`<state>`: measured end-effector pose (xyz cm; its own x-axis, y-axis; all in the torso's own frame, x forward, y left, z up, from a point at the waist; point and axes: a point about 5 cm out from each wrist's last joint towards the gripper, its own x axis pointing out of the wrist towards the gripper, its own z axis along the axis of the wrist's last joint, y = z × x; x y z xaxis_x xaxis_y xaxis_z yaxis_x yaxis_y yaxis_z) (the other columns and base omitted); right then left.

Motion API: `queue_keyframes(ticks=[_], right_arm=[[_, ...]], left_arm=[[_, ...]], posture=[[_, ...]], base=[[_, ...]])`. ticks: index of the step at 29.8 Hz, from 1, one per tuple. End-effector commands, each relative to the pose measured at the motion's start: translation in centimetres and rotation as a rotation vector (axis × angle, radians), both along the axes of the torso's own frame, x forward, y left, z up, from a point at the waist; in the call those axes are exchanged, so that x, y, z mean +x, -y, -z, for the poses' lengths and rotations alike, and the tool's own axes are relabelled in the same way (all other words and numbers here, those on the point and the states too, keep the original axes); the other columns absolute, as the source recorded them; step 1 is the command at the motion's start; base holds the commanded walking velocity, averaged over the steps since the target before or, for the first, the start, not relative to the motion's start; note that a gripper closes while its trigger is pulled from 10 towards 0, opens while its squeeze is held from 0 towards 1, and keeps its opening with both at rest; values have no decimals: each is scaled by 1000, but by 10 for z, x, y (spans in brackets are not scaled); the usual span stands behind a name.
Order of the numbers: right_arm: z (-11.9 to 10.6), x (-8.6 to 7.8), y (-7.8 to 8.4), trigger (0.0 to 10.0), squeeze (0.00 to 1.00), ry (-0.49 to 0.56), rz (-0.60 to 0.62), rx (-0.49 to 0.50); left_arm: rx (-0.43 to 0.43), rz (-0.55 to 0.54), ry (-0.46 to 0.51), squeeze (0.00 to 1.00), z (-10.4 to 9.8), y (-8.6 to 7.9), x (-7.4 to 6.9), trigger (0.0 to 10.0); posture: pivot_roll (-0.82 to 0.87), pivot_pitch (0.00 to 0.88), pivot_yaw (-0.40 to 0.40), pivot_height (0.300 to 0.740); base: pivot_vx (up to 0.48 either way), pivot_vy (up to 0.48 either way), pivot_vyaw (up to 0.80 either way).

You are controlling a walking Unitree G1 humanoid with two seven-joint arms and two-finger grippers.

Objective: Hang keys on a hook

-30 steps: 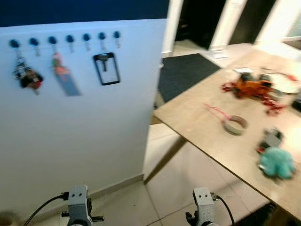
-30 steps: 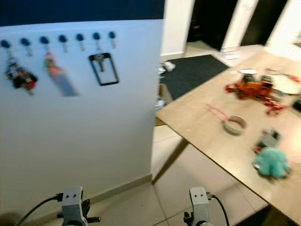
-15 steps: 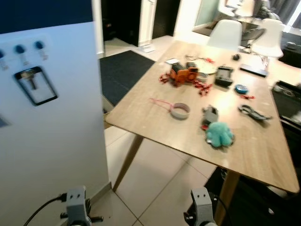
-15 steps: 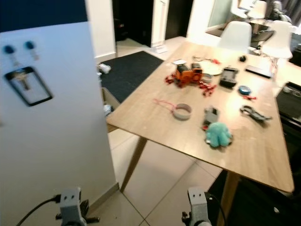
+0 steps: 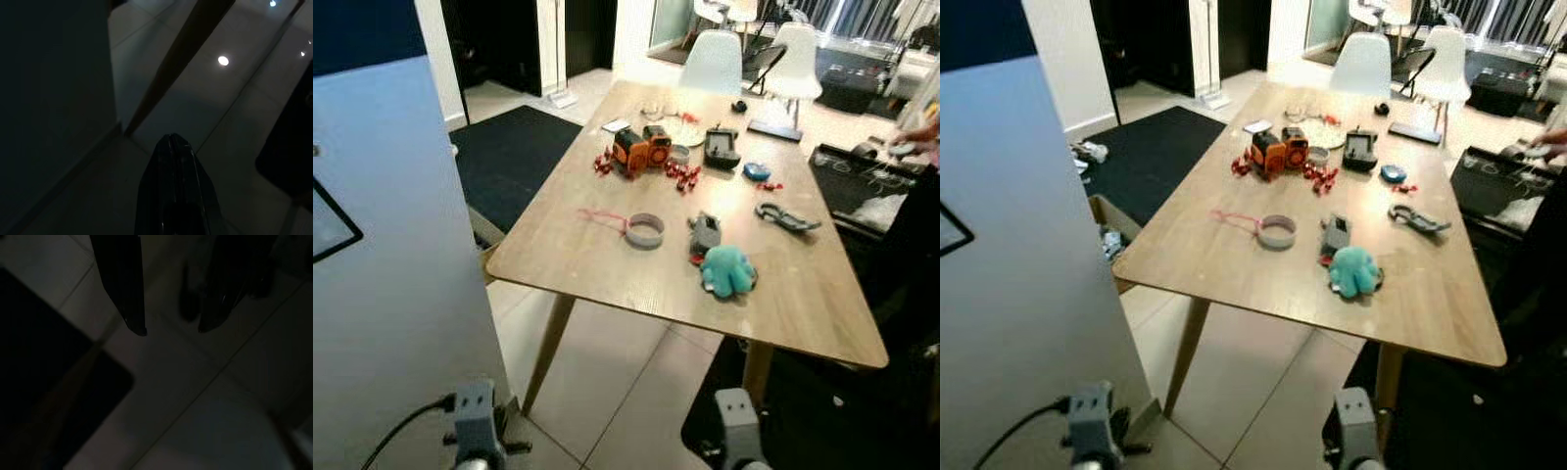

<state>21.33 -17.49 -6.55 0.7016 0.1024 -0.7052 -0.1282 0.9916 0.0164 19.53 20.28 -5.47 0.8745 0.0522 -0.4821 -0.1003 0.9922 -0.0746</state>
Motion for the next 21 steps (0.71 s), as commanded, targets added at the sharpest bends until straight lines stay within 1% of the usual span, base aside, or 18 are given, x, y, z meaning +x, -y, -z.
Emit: queue_keyframes(ticks=[1,16,17,21], right_arm=[[5,-8,-3,10000,0,-32,-9,6],[4,-6,-6,10000,0,-27,-52,-6],[3,-5,-7,10000,0,-15,-49,7],[2,-4,-9,10000,0,6,-73,7]], left_arm=[[-1,0,-15,0,2,0,-3,10000],[-9,-27,-13,0,3,-1,-4,10000],[-10,-31,-13,0,3,-1,-5,10000],[-13,-47,-12,0,3,-3,-6,10000]], posture=[[78,33,-40,740],[79,30,-47,740],[79,29,-48,740],[78,28,-50,740]], base=[[0,0,-800],[0,0,-800],[0,0,-800],[0,0,0]])
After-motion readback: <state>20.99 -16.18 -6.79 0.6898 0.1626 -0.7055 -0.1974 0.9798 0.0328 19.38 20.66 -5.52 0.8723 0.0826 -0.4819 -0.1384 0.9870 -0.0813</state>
